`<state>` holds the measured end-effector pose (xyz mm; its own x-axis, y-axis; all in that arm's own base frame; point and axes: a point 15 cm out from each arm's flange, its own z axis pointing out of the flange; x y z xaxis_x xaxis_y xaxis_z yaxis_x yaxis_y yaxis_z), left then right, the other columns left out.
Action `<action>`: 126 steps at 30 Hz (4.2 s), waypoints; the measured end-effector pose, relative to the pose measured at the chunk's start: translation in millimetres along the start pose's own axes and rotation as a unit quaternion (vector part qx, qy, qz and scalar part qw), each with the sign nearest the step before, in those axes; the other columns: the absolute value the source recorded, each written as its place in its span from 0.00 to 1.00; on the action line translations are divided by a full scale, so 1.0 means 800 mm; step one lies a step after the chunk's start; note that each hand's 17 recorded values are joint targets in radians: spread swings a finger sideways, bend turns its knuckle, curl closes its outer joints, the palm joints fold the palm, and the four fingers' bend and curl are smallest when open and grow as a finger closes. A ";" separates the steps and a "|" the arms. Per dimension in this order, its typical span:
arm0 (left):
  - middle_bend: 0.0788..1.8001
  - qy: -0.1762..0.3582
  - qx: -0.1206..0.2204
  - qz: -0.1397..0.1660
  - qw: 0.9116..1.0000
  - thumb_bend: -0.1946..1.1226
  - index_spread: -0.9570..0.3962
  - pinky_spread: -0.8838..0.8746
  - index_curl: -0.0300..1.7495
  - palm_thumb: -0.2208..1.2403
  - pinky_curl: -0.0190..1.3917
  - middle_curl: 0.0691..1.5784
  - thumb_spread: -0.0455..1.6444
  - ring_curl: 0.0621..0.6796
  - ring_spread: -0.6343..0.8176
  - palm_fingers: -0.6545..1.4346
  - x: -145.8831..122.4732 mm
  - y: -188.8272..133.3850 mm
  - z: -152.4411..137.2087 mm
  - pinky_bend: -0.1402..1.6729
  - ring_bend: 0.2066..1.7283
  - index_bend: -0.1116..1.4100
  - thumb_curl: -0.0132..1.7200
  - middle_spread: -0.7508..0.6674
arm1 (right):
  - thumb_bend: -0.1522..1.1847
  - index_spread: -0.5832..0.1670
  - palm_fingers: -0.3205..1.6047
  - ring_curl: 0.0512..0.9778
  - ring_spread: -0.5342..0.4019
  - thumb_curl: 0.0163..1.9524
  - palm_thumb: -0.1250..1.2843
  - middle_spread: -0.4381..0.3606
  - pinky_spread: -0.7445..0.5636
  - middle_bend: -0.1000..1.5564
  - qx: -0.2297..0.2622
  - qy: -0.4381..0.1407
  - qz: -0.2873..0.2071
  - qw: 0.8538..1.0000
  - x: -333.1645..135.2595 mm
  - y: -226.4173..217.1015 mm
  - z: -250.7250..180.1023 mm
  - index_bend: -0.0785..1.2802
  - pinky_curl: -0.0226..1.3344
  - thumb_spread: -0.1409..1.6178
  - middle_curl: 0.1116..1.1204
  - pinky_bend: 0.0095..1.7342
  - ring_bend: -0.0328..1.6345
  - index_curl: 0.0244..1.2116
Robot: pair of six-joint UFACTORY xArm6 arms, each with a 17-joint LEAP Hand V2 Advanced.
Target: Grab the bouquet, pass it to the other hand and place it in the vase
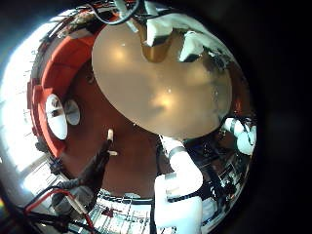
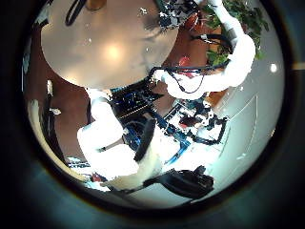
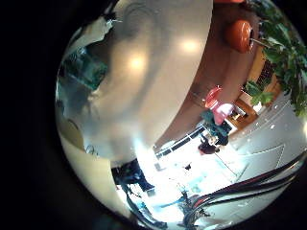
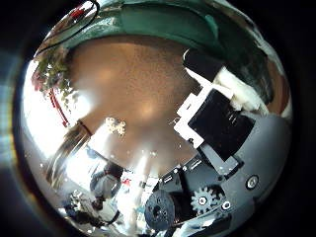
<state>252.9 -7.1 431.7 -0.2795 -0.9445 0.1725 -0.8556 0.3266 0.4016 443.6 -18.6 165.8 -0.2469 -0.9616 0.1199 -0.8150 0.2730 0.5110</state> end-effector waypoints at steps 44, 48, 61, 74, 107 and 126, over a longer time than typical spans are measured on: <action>0.07 0.023 -0.003 0.017 1.000 0.14 0.73 0.79 0.19 0.28 0.25 0.17 0.76 0.21 0.75 0.34 0.012 -0.012 0.002 0.29 0.33 0.18 0.16 0.81 | 0.13 0.36 0.74 0.71 0.37 0.42 0.93 0.37 0.45 0.87 0.242 -0.326 -0.074 0.911 0.105 0.183 -0.271 0.83 0.41 0.61 0.78 0.85 0.88 0.88; 0.07 0.024 0.000 0.020 1.000 0.14 0.73 0.79 0.19 0.28 0.25 0.17 0.76 0.21 0.75 0.34 0.017 -0.013 -0.001 0.29 0.33 0.18 0.16 0.81 | 0.12 0.37 0.74 0.71 0.37 0.43 0.93 0.38 0.45 0.87 0.239 -0.342 -0.068 0.906 0.122 0.189 -0.268 0.84 0.42 0.61 0.77 0.84 0.88 0.88; 0.06 0.031 0.005 0.026 0.999 0.14 0.73 0.79 0.19 0.28 0.25 0.17 0.76 0.21 0.75 0.35 0.029 -0.008 -0.001 0.29 0.33 0.18 0.16 0.81 | 0.11 0.40 0.74 0.73 0.37 0.47 0.92 0.39 0.45 0.89 0.192 -0.348 -0.071 0.915 0.103 0.173 -0.208 0.84 0.48 0.61 0.74 0.82 0.88 0.88; 0.07 0.031 0.000 0.027 0.999 0.14 0.73 0.79 0.19 0.28 0.25 0.17 0.76 0.22 0.75 0.35 0.029 -0.005 0.000 0.29 0.33 0.18 0.16 0.81 | 0.11 0.41 0.74 0.73 0.37 0.50 0.90 0.39 0.45 0.89 0.162 -0.317 -0.064 0.932 0.091 0.145 -0.145 0.84 0.53 0.62 0.73 0.79 0.88 0.88; 0.07 0.030 -0.016 0.030 0.999 0.14 0.73 0.78 0.19 0.28 0.26 0.17 0.76 0.23 0.75 0.35 0.029 0.000 0.009 0.29 0.33 0.18 0.16 0.81 | 0.08 0.33 0.30 0.63 0.35 0.35 0.58 0.36 0.30 0.67 0.125 -0.211 -0.071 0.967 0.023 0.074 -0.014 0.34 0.52 0.66 0.61 0.66 0.81 0.72; 0.07 0.033 -0.019 0.033 0.999 0.14 0.73 0.78 0.19 0.28 0.26 0.17 0.76 0.23 0.75 0.35 0.021 -0.002 0.013 0.28 0.33 0.18 0.16 0.81 | 0.10 0.55 0.22 0.51 0.45 0.26 0.55 0.50 0.56 0.49 0.089 -0.111 -0.040 0.989 0.012 0.079 0.020 0.25 0.37 0.65 0.49 0.47 0.68 0.51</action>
<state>245.2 -24.2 424.7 -0.3045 -0.9168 0.2583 -0.8190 0.3904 0.4206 381.5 -10.4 185.4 -0.2708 -0.9558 -0.1149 -0.9111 0.2159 0.3510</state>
